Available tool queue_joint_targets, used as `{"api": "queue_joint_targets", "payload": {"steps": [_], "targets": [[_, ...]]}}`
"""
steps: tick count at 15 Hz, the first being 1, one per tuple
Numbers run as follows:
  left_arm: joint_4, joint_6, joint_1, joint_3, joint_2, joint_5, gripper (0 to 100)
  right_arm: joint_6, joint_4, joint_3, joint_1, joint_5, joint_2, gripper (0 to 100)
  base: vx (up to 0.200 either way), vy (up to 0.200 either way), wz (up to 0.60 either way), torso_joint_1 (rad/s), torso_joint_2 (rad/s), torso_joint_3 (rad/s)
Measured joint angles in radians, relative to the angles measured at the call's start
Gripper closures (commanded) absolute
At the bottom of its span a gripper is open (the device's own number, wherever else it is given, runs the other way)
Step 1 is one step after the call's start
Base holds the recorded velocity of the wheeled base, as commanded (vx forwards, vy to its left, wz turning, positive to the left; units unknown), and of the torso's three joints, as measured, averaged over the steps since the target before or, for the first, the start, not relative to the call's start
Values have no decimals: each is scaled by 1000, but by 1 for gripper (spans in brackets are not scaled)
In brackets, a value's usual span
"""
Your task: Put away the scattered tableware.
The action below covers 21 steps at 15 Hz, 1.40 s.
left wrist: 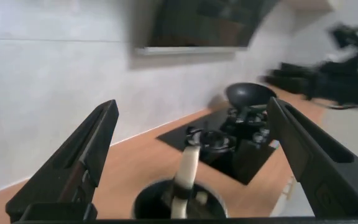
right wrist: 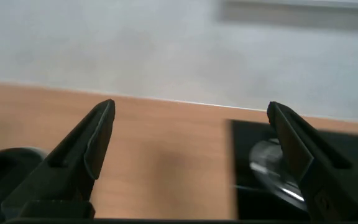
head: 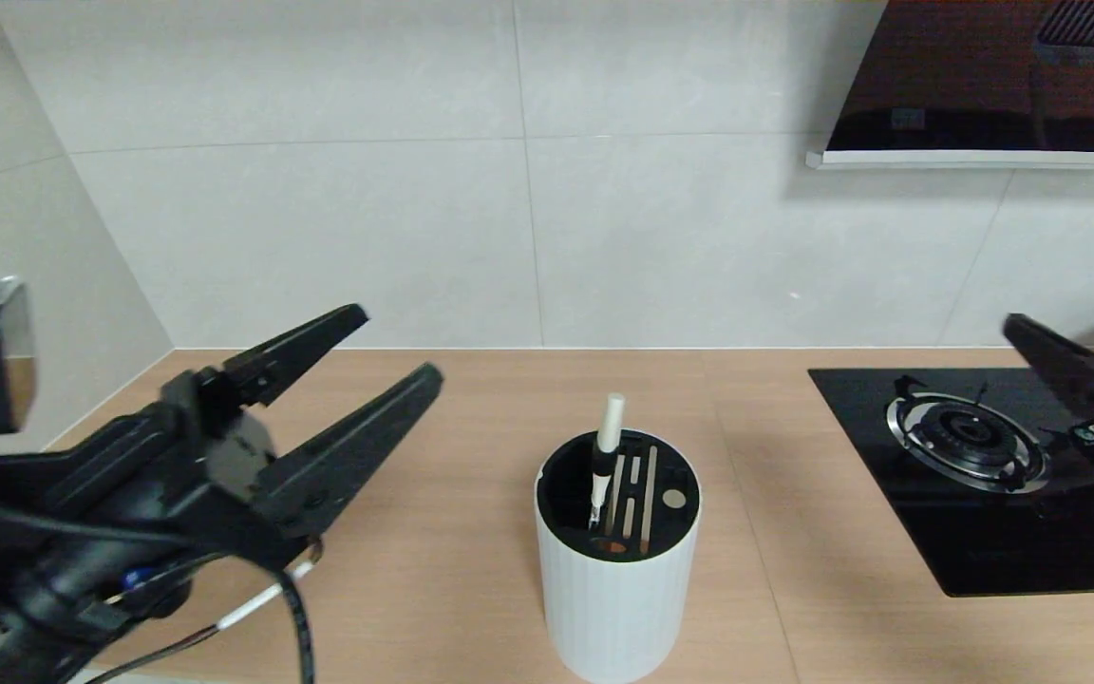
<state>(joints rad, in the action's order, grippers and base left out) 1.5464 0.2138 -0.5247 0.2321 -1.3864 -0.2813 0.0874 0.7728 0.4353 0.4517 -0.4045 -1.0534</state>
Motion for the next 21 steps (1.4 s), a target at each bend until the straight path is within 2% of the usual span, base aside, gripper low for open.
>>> {"api": "queue_joint_targets", "payload": {"steps": [2, 5, 8, 10, 11, 14, 15, 16, 18, 19, 20, 21], "targets": [[-69, 12, 54, -105, 160, 3, 0, -1, -87, -75, -67, 1, 190, 0, 0, 0, 0, 0, 0, 0], [-316, 23, 139, -182, 445, 10, 0, 0, -378, -121, -141, -1, 500, 0, 0, 0, 0, 0, 0, 0], [-728, 47, 217, -194, 784, -7, 0, 2, -677, -122, -244, 3, 771, 0, 0, 0, 0, 0, 0, 0], [-1007, 69, 281, -175, 1011, -37, 0, -1, -747, -120, -315, -4, 876, 0, 0, 0, 0, 0, 0, 0], [-1071, 72, 315, -171, 1098, -37, 0, 0, -754, -120, -352, -4, 906, 0, 0, 0, 0, 0, 0, 0], [-1092, 53, 446, -210, 1253, 1, 0, 0, -779, -164, -435, 29, 999, 0, 0, 0, 0, 0, 0, 0], [-1130, 23, 479, -219, 1293, 33, 0, -3, -759, -199, -445, 17, 1017, 0, 0, 0, 0, 0, 0, 0], [-1161, -23, 503, -224, 1326, 125, 0, -4, -720, -241, -451, 11, 1031, 0, 0, 0, 0, 0, 0, 0], [-1311, -160, 524, -230, 1362, 238, 0, -3, -648, -338, -456, 13, 1043, 0, 0, 0, 0, 0, 0, 0], [-1420, -195, 527, -231, 1372, 324, 0, -6, -635, -386, -457, 25, 1046, 0, 0, 0, 0, 0, 0, 0], [-1508, -213, 530, -231, 1379, 375, 0, -39, -653, -409, -457, 43, 1049, 0, 0, 0, 0, 0, 0, 0], [-1543, -221, 531, -230, 1383, 365, 0, -62, -679, -421, -458, 60, 1050, 0, 0, 0, 0, 0, 0, 0]]}}
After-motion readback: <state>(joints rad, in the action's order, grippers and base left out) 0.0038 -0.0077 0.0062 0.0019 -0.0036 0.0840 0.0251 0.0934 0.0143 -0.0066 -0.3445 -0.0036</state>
